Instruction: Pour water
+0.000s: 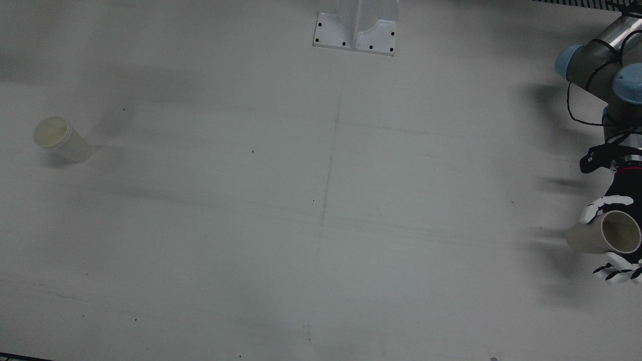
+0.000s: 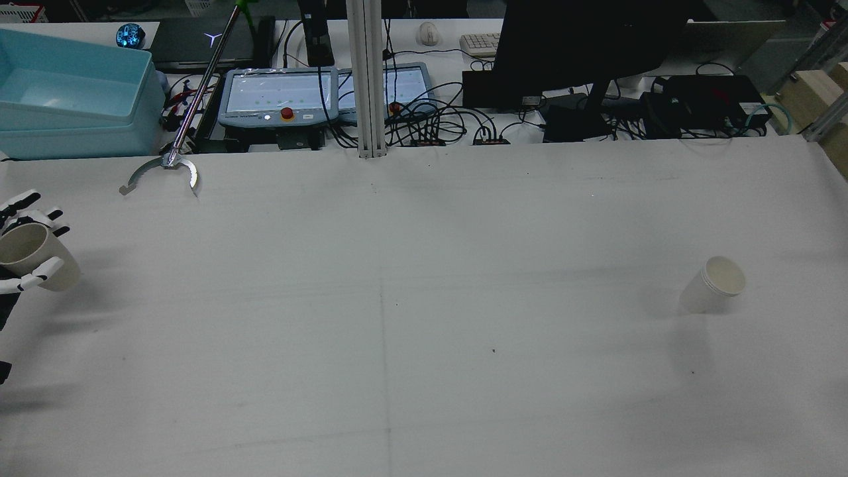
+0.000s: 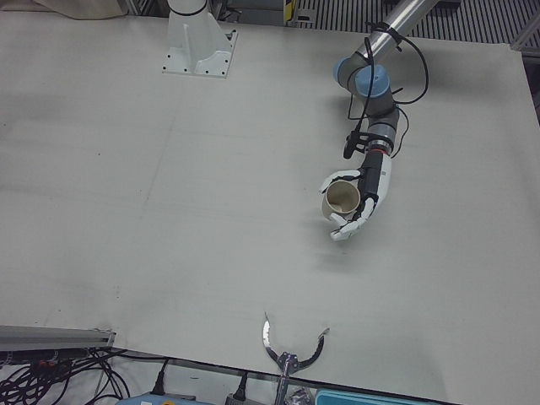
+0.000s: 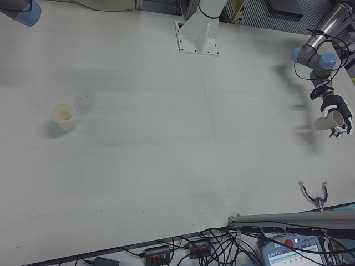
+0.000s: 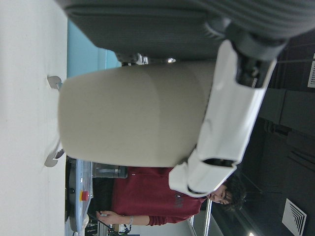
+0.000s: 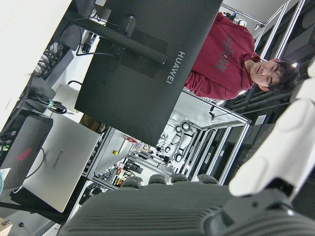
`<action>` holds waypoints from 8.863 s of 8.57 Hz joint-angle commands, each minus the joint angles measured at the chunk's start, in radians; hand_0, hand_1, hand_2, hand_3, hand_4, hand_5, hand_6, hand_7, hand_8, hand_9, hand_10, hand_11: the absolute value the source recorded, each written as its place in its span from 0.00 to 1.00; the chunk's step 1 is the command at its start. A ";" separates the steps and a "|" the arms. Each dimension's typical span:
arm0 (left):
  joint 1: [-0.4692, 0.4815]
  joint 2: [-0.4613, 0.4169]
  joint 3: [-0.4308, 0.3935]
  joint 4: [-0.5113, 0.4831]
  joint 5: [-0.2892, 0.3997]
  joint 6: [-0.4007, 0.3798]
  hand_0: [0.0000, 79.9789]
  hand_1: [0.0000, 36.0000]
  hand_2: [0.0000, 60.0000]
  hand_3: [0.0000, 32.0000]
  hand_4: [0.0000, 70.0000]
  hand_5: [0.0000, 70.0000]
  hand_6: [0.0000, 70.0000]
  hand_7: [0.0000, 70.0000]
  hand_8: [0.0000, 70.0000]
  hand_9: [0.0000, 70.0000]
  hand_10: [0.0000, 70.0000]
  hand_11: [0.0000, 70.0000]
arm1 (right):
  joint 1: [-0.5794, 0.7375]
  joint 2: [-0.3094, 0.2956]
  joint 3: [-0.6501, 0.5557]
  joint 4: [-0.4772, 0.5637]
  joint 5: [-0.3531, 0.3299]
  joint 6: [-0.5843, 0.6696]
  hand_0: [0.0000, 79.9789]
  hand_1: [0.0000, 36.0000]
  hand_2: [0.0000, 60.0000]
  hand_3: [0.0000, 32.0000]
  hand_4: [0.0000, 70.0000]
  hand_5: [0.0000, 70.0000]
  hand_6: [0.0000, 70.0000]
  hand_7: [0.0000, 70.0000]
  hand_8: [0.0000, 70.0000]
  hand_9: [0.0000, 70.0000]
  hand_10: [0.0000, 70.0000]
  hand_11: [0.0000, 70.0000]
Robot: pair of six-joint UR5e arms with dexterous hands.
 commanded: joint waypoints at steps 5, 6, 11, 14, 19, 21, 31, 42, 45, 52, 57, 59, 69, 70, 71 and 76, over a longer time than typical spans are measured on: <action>-0.022 0.021 -0.061 0.053 0.015 -0.022 1.00 1.00 1.00 0.00 0.21 0.31 0.33 0.70 0.21 0.35 0.20 0.37 | 0.030 -0.026 -0.463 0.450 -0.010 0.008 0.50 0.26 0.08 0.00 0.00 0.00 0.00 0.00 0.00 0.00 0.00 0.00; -0.022 0.021 -0.061 0.063 0.024 -0.021 1.00 1.00 1.00 0.00 0.21 0.32 0.33 0.70 0.21 0.35 0.20 0.36 | 0.020 -0.024 -0.470 0.450 -0.009 0.007 0.59 0.36 0.02 0.00 0.00 0.00 0.00 0.00 0.00 0.00 0.00 0.00; -0.024 0.021 -0.133 0.141 0.024 -0.022 1.00 1.00 1.00 0.00 0.20 0.31 0.31 0.68 0.20 0.34 0.20 0.36 | -0.036 -0.041 -0.477 0.513 0.002 0.178 0.58 0.36 0.06 0.00 0.00 0.00 0.00 0.00 0.00 0.00 0.01 0.04; -0.015 0.021 -0.151 0.184 0.024 -0.021 1.00 1.00 1.00 0.00 0.21 0.33 0.32 0.68 0.20 0.34 0.20 0.36 | -0.053 0.000 -0.489 0.495 0.086 0.107 0.54 0.32 0.12 0.00 0.00 0.00 0.00 0.00 0.00 0.00 0.07 0.12; -0.016 0.021 -0.173 0.191 0.024 -0.018 1.00 1.00 1.00 0.00 0.21 0.32 0.31 0.66 0.19 0.33 0.20 0.37 | -0.129 0.019 -0.567 0.529 0.080 0.188 0.53 0.31 0.12 0.00 0.00 0.00 0.00 0.00 0.00 0.00 0.05 0.10; -0.015 0.022 -0.173 0.190 0.022 -0.015 1.00 1.00 1.00 0.00 0.20 0.31 0.30 0.66 0.19 0.33 0.21 0.38 | -0.236 0.133 -0.560 0.468 0.131 0.231 0.52 0.28 0.14 0.00 0.00 0.00 0.01 0.00 0.00 0.00 0.04 0.08; -0.028 0.024 -0.186 0.215 0.024 -0.036 1.00 1.00 1.00 0.00 0.21 0.32 0.30 0.65 0.19 0.32 0.21 0.37 | -0.326 -0.142 -0.270 0.479 0.165 -0.146 0.60 0.44 0.07 0.00 0.00 0.00 0.00 0.00 0.00 0.00 0.00 0.00; -0.030 0.022 -0.168 0.208 0.024 -0.036 1.00 1.00 1.00 0.00 0.20 0.31 0.29 0.63 0.19 0.32 0.21 0.38 | -0.427 -0.094 -0.326 0.560 0.215 0.178 0.54 0.33 0.10 0.00 0.00 0.00 0.00 0.00 0.00 0.00 0.02 0.06; -0.033 0.022 -0.170 0.208 0.024 -0.038 1.00 1.00 1.00 0.00 0.20 0.30 0.29 0.62 0.19 0.32 0.21 0.38 | -0.514 -0.096 -0.331 0.565 0.221 0.127 0.54 0.34 0.12 0.00 0.00 0.00 0.00 0.00 0.00 0.00 0.02 0.06; -0.038 0.024 -0.170 0.208 0.024 -0.035 1.00 1.00 1.00 0.00 0.20 0.31 0.29 0.62 0.19 0.32 0.22 0.38 | -0.544 -0.096 -0.343 0.567 0.226 0.047 0.59 0.46 0.10 0.00 0.00 0.00 0.00 0.00 0.00 0.00 0.06 0.11; -0.039 0.024 -0.173 0.207 0.024 -0.036 1.00 1.00 1.00 0.00 0.20 0.31 0.28 0.61 0.19 0.32 0.21 0.37 | -0.548 -0.096 -0.342 0.567 0.228 0.036 0.91 0.81 0.00 0.00 0.00 0.00 0.00 0.00 0.00 0.00 0.03 0.09; -0.041 0.038 -0.174 0.196 0.024 -0.038 1.00 1.00 1.00 0.00 0.20 0.31 0.28 0.61 0.19 0.31 0.21 0.37 | -0.551 -0.089 -0.340 0.567 0.231 0.018 0.77 0.74 0.00 0.00 0.00 0.00 0.00 0.00 0.00 0.00 0.03 0.09; -0.056 0.087 -0.211 0.188 0.024 -0.036 1.00 1.00 1.00 0.00 0.20 0.31 0.27 0.59 0.18 0.30 0.20 0.35 | -0.605 -0.096 -0.355 0.610 0.284 0.053 0.73 0.66 0.00 0.00 0.00 0.00 0.00 0.00 0.00 0.00 0.06 0.13; -0.056 0.087 -0.211 0.188 0.024 -0.035 1.00 1.00 1.00 0.00 0.20 0.30 0.27 0.59 0.18 0.30 0.20 0.35 | -0.606 -0.096 -0.381 0.619 0.286 0.054 0.72 0.65 0.00 0.00 0.00 0.00 0.00 0.00 0.00 0.00 0.06 0.13; -0.055 0.087 -0.209 0.188 0.024 -0.033 1.00 1.00 1.00 0.00 0.20 0.30 0.27 0.59 0.18 0.30 0.20 0.35 | -0.608 -0.095 -0.398 0.620 0.287 0.056 0.69 0.62 0.01 0.00 0.00 0.00 0.00 0.00 0.00 0.00 0.07 0.14; -0.056 0.087 -0.209 0.187 0.024 -0.033 1.00 1.00 1.00 0.00 0.20 0.31 0.27 0.59 0.18 0.30 0.20 0.35 | -0.622 -0.086 -0.398 0.645 0.332 0.062 0.68 0.60 0.02 0.00 0.00 0.00 0.00 0.00 0.00 0.00 0.10 0.19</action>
